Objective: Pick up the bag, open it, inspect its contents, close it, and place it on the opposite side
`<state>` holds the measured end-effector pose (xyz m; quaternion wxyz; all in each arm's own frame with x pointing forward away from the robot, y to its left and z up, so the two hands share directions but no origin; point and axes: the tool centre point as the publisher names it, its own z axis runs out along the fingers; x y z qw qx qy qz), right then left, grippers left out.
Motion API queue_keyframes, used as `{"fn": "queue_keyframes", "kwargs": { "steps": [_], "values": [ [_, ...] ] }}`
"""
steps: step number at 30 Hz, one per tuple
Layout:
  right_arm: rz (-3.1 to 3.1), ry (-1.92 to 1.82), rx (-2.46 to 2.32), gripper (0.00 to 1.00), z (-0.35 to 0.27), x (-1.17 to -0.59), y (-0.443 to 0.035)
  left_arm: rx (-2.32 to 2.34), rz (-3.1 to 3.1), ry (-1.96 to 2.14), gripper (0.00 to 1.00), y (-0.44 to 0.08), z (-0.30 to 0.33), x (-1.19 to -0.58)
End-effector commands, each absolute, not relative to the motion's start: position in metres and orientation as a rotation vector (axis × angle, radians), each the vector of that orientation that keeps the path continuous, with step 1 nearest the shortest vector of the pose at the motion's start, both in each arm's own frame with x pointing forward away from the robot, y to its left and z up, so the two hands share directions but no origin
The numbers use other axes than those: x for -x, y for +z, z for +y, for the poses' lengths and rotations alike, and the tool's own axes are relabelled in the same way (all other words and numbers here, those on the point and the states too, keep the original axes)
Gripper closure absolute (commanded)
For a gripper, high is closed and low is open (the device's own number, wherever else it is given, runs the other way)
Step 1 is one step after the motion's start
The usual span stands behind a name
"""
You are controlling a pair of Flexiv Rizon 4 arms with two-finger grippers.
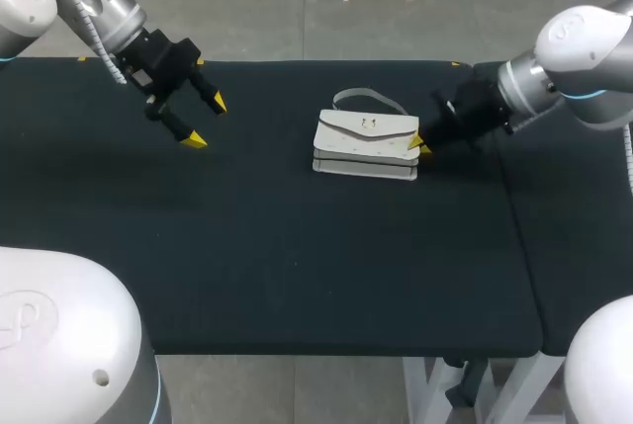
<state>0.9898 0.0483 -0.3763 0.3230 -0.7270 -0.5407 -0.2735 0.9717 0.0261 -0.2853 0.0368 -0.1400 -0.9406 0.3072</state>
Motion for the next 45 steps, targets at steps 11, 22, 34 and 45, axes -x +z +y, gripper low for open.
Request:
{"fn": "queue_keyframes", "kwargs": {
  "steps": [11, 22, 34, 45],
  "values": [
    [-1.454, -0.760, 1.827, 1.00, 0.096, -0.971, -0.369, 0.431, -2.886, 0.947, 0.00, -0.286, 0.026, -0.972],
    [-1.529, -0.773, 1.863, 1.00, 0.147, -0.932, -0.353, 0.431, -2.886, 0.947, 0.00, -0.286, 0.026, -0.972],
    [-1.506, -0.790, 1.814, 1.00, 0.174, -0.922, -0.368, 0.431, -2.886, 0.947, 0.00, -0.286, 0.026, -0.972],
    [-1.509, -0.778, 1.785, 1.00, 0.185, -0.920, -0.372, 0.431, -2.886, 0.947, 0.00, -0.286, 0.026, -0.972]
  ]
}}
